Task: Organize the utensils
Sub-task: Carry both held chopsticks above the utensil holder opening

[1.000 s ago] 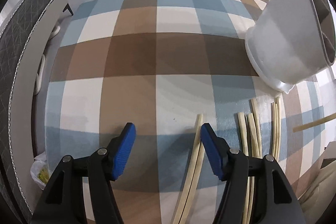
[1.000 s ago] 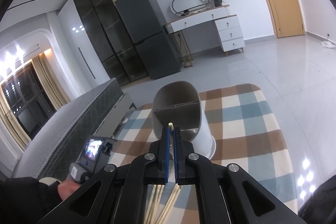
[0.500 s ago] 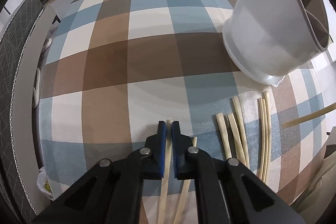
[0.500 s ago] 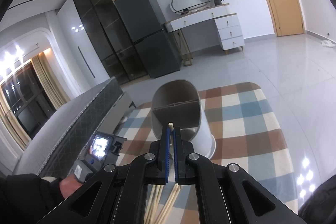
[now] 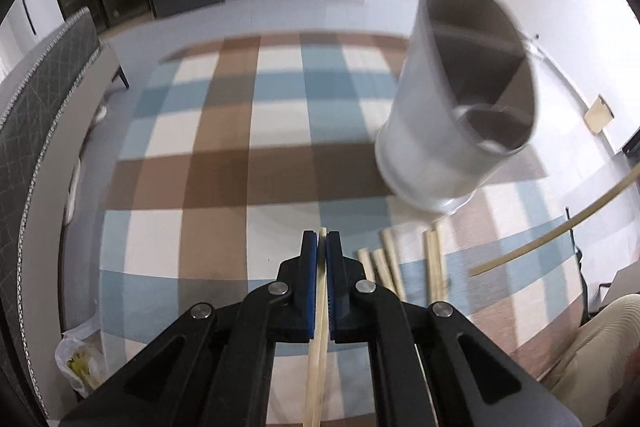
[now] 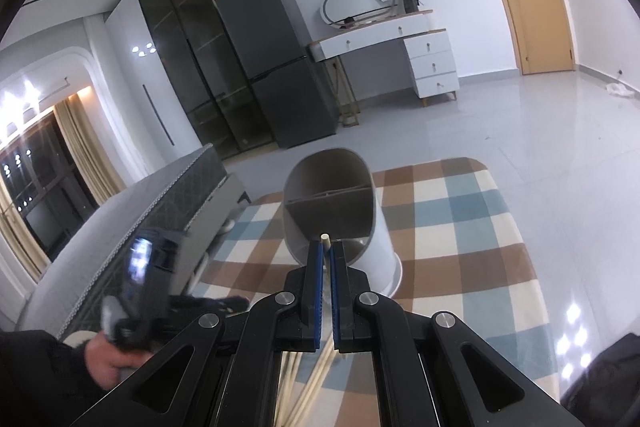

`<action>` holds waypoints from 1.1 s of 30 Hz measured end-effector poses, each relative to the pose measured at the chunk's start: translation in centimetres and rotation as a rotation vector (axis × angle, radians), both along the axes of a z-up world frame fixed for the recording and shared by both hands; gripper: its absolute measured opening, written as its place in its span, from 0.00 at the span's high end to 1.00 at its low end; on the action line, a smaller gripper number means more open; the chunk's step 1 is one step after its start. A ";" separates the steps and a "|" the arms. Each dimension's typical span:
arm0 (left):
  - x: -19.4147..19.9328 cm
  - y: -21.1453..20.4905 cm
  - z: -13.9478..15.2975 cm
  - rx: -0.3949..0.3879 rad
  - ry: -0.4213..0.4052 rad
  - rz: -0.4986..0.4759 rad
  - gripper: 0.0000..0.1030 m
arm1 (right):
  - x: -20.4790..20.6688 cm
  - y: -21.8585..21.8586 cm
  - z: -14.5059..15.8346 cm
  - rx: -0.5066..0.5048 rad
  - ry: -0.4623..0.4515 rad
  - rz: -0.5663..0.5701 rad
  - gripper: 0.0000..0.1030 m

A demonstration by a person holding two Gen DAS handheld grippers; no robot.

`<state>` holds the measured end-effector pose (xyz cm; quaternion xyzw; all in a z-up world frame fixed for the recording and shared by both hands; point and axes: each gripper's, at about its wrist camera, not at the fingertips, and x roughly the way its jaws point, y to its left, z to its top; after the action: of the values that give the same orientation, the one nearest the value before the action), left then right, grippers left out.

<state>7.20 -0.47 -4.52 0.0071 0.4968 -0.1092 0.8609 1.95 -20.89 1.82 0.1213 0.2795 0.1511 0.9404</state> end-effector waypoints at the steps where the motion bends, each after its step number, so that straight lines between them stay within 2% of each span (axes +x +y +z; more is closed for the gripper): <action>1: -0.4 -0.1 0.7 -0.014 -0.020 -0.001 1.00 | -0.1 0.1 0.0 -0.005 0.000 0.001 0.97; 10: -2.1 -0.1 4.5 -0.052 -0.127 -0.019 1.00 | -1.1 2.1 0.9 -0.064 -0.017 0.026 0.97; 24: -2.6 -0.7 9.6 -0.116 -0.201 -0.070 1.00 | -1.1 2.6 3.3 -0.058 -0.050 0.019 0.97; 33: -1.0 -1.4 13.9 -0.177 -0.244 -0.103 1.00 | 1.1 2.3 6.8 -0.055 -0.094 0.030 0.97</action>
<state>6.16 -1.82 9.38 -0.0302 0.3762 -0.1947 0.9053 3.00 -18.61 8.66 0.0839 0.2411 0.1629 0.9531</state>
